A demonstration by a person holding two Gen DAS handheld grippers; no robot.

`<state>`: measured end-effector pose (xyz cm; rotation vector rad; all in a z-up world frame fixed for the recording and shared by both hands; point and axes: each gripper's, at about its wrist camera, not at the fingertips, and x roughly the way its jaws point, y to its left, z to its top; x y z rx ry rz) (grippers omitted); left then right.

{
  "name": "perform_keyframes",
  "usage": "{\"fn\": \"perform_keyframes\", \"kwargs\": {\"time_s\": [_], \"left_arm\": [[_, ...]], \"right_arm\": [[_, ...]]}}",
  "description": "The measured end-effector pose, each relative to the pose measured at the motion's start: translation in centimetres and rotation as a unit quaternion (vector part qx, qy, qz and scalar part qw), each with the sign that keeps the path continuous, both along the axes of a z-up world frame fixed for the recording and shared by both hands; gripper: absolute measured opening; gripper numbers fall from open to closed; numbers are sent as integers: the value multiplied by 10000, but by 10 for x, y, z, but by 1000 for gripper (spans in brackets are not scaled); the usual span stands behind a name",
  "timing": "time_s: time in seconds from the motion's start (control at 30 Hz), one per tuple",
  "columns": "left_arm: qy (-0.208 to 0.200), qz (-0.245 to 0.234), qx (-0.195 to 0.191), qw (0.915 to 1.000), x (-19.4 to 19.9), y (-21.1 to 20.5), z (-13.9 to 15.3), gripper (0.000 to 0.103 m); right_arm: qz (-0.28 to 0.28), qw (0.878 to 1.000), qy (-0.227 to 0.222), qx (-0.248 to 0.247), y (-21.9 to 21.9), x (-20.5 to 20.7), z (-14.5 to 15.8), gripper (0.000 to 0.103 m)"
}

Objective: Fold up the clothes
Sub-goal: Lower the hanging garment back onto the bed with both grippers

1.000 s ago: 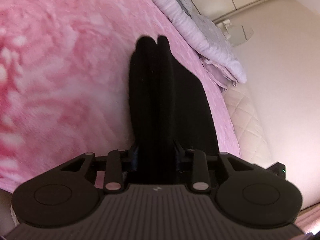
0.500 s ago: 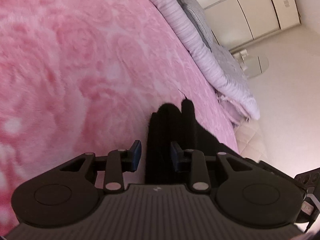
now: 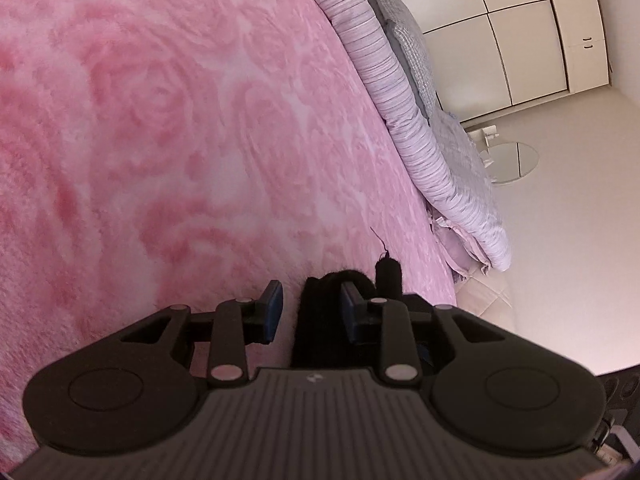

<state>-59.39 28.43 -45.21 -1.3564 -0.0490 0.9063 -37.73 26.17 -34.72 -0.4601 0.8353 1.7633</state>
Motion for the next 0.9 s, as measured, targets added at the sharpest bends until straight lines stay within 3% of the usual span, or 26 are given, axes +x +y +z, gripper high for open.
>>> {"fn": "perform_keyframes", "kwargs": {"time_s": [0.13, 0.2, 0.27, 0.43, 0.63, 0.9], "left_arm": [[-3, -13, 8, 10000, -1, -3, -1, 24], [-17, -50, 22, 10000, -1, -3, 0, 23], [-66, -84, 38, 9999, -1, -3, 0, 23], [-193, -110, 45, 9997, -3, 0, -1, 21], [-121, -185, 34, 9998, 2, 5, -1, 15], [-171, -271, -1, 9995, 5, 15, 3, 11]], "right_arm": [[33, 9963, -847, 148, -2, -18, -9, 44], [95, 9958, -881, 217, -5, -18, -13, 13], [145, 9973, -672, 257, -8, -13, -15, 9], [213, 9992, 225, 252, -11, 5, -6, 8], [410, 9966, 458, 552, -23, 4, 8, 5], [575, 9974, 261, 343, -17, 2, -1, 5]]}}
